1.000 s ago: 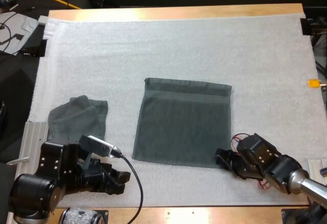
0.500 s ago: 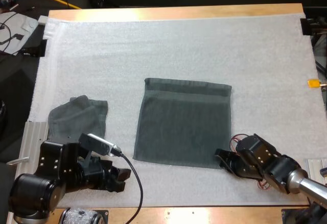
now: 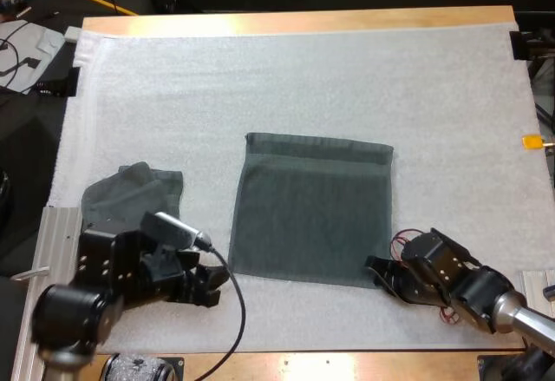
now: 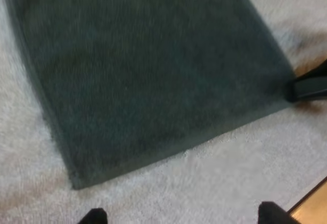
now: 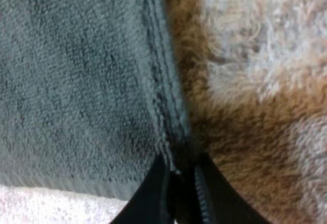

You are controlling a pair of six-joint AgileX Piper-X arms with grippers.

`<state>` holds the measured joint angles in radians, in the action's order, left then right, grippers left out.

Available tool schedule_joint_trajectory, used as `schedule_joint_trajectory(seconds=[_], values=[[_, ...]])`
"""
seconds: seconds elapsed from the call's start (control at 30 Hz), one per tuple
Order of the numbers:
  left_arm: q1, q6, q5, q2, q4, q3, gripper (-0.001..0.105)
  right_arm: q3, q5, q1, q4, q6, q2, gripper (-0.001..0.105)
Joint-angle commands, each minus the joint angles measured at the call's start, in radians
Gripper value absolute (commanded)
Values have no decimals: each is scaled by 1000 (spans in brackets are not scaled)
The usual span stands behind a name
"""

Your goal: Pick towel from pile, fold and stack

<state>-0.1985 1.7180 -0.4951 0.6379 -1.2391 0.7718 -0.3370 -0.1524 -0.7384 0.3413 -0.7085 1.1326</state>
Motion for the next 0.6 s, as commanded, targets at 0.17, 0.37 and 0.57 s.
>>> schedule_joint_trajectory(seconds=[0.17, 0.37, 0.57], values=[[-2, 18, -15, 239, 197, -132, 57, 1, 15, -20, 41, -10, -24, 0], [-3, 13, -19, 404, 260, -138, 57, 0, 18, -22, 32, -8, -22, 0], [-2, 14, -15, 551, 313, -139, 58, -1, 23, -27, 24, -7, -21, 0]])
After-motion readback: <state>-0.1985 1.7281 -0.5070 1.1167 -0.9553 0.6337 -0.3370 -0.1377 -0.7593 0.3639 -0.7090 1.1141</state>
